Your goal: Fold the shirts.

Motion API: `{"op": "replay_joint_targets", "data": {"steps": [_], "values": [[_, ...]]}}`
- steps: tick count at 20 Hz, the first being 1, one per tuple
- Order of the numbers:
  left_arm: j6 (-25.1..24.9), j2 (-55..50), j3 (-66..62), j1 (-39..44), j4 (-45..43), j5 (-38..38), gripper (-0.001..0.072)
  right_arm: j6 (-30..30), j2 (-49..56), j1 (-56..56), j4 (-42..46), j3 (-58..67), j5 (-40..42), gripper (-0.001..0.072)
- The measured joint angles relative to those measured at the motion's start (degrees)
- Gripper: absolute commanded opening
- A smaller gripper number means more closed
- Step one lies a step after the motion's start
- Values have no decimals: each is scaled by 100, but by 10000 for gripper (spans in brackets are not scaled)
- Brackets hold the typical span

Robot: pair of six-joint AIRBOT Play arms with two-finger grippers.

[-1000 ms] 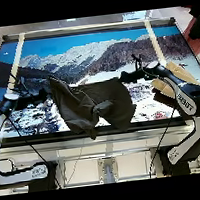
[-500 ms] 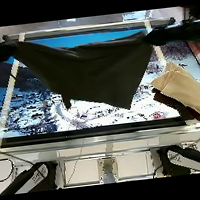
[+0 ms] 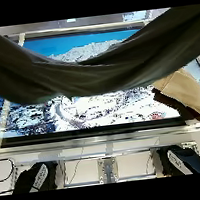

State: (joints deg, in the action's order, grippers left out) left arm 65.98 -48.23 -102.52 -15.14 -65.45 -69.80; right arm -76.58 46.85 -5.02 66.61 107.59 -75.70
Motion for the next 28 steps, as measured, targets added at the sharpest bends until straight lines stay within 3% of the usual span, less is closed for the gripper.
{"op": "replay_joint_targets", "data": {"steps": [5,9,10,11,12,13,19,25,28], "values": [[157,-1285,-59,98,-2,-369,11,-42,946,0,299,-334,269,16],[267,-2914,-20,382,-122,-656,16,-55,2291,33,-48,-977,1012,23],[289,-3324,-9,459,-188,-662,88,-55,2684,66,-197,-1152,1294,58],[293,-3759,0,529,-234,-658,419,-59,3082,111,-315,-1318,1574,187],[313,-4164,2,581,-251,-590,694,-63,3410,160,-400,-1434,1781,364],[367,-4500,4,612,-269,-479,707,-85,3766,216,-503,-1539,2022,397],[793,-5296,-376,522,-339,586,698,-219,4627,249,-619,-1646,2796,398],[929,-4245,-1040,-684,-879,745,696,-518,3480,-463,920,-1502,1727,399],[852,-3630,-673,-1751,-446,343,696,-573,2625,-876,1290,-2037,1283,400]]}}
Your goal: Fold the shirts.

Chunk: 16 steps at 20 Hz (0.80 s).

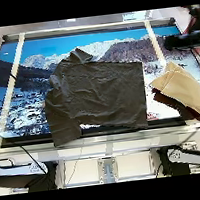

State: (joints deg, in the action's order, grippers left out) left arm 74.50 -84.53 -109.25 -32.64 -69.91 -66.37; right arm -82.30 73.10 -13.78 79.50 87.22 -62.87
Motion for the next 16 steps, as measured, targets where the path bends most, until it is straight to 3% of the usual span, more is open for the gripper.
{"op": "replay_joint_targets", "data": {"steps": [4,7,12,16], "values": [[-487,765,1926,-1167,1005,-337,696,13,-1191,-269,-179,-1788,-166,401],[-872,1010,3471,-1491,1561,-321,696,20,-1961,-330,-785,-3178,7,401],[-1106,925,5069,-999,1657,-254,697,22,-2791,-354,-1537,-4330,140,401],[-931,804,5549,-376,1338,-201,697,2,-3163,-365,-1731,-4566,173,401]]}}
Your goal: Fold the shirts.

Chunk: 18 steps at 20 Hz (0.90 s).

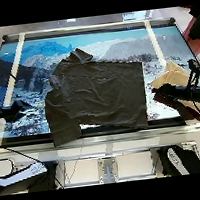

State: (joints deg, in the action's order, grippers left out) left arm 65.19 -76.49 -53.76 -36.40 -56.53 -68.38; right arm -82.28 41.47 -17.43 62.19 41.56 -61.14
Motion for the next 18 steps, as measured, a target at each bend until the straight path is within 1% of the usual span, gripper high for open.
{"op": "replay_joint_targets", "data": {"steps": [4,10,11,13,14,15,16,18], "values": [[363,-179,153,417,-299,98,697,-15,-153,0,-76,-70,4,401],[514,-673,201,890,-190,63,696,-24,-210,0,-120,-90,2,401],[514,-745,199,990,-129,15,685,-24,-214,0,-125,-90,4,401],[531,-841,201,1167,-83,37,525,-24,-216,0,-133,-90,-2,400],[531,-876,203,1241,-70,96,401,-24,-216,0,-140,-90,-15,400],[527,-909,208,1316,-39,155,193,-24,-216,0,-144,-90,-28,400],[525,-933,214,1370,-72,201,21,-33,-216,0,-144,-90,-61,400],[485,-946,216,1453,-120,225,14,-153,-216,0,-151,-114,-153,400]]}}
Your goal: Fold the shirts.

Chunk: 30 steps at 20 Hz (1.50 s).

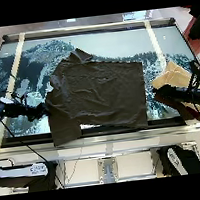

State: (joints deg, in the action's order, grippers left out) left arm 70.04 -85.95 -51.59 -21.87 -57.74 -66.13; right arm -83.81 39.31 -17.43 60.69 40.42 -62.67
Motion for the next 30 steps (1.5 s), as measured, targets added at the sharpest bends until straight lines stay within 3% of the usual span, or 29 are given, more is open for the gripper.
{"op": "replay_joint_targets", "data": {"steps": [5,7,9,14,15,19,20,23,26,30], "values": [[-85,-13,-2,94,90,-127,13,-994,0,0,0,-977,-485,406],[-105,-15,-4,105,92,-192,13,-1351,0,0,-63,-1696,-857,479],[-153,-15,-2,111,105,-251,13,-1569,0,-7,-278,-2319,-955,477],[-219,-15,-2,114,114,-297,13,-1895,0,-7,-1250,-3235,66,466],[-236,-15,-4,114,116,-304,13,-1996,0,-7,-1388,-3307,247,434],[-251,-15,-4,111,118,-317,13,-2208,2,-7,-1596,-3456,1027,37],[-251,-15,-4,111,118,-317,14,-2232,7,-7,-1624,-3469,1150,20],[-326,17,-76,111,179,-385,12,-1834,4,-7,-2013,-3432,1215,17],[-586,328,-463,114,525,-501,12,-798,-22,-7,-2588,-2942,1099,16],[-916,1429,-1436,94,905,-638,13,315,-367,-7,-2636,-1456,481,16]]}}
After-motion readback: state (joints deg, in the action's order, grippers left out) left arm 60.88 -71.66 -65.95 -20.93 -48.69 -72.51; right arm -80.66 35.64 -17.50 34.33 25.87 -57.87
